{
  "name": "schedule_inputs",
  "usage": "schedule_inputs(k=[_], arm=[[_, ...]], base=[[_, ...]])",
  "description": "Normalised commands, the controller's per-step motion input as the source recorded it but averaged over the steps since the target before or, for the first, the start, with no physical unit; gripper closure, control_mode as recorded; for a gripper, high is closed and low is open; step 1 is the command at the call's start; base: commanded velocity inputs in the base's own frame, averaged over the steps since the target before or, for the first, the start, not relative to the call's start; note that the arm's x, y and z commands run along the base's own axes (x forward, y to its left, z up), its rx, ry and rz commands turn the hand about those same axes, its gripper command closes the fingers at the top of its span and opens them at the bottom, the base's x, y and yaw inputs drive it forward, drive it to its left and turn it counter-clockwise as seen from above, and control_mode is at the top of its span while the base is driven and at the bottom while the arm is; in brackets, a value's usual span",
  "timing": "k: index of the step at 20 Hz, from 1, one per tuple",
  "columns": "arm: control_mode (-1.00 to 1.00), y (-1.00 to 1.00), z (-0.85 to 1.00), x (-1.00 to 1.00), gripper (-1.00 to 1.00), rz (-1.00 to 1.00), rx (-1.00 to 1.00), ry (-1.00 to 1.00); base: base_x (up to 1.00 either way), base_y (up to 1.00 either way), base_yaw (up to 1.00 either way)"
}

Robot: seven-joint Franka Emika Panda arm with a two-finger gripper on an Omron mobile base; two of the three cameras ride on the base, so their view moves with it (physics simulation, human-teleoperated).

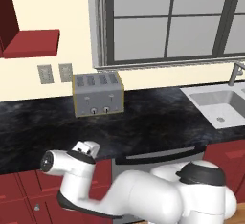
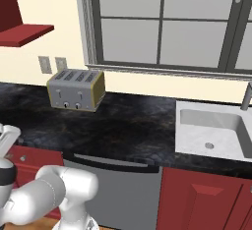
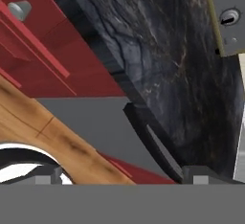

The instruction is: Take the tongs from the drawer on the left and place them on the dining counter next to the tray containing the hot dog.

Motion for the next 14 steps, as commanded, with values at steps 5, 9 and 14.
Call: schedule_inputs(k=[5, 9, 14], arm=[[-1.00, 0.13, -0.26, -0.06, -1.00, 0.05, -0.07, -0.05], [-1.00, 0.19, -0.21, -0.08, -1.00, 0.05, -0.11, -0.10], [-1.00, 0.06, -0.39, -0.01, -1.00, 0.03, -0.18, -0.13]], base=[[0.00, 0.00, 0.00], [0.00, 0.00, 0.00], [0.00, 0.00, 0.00]])
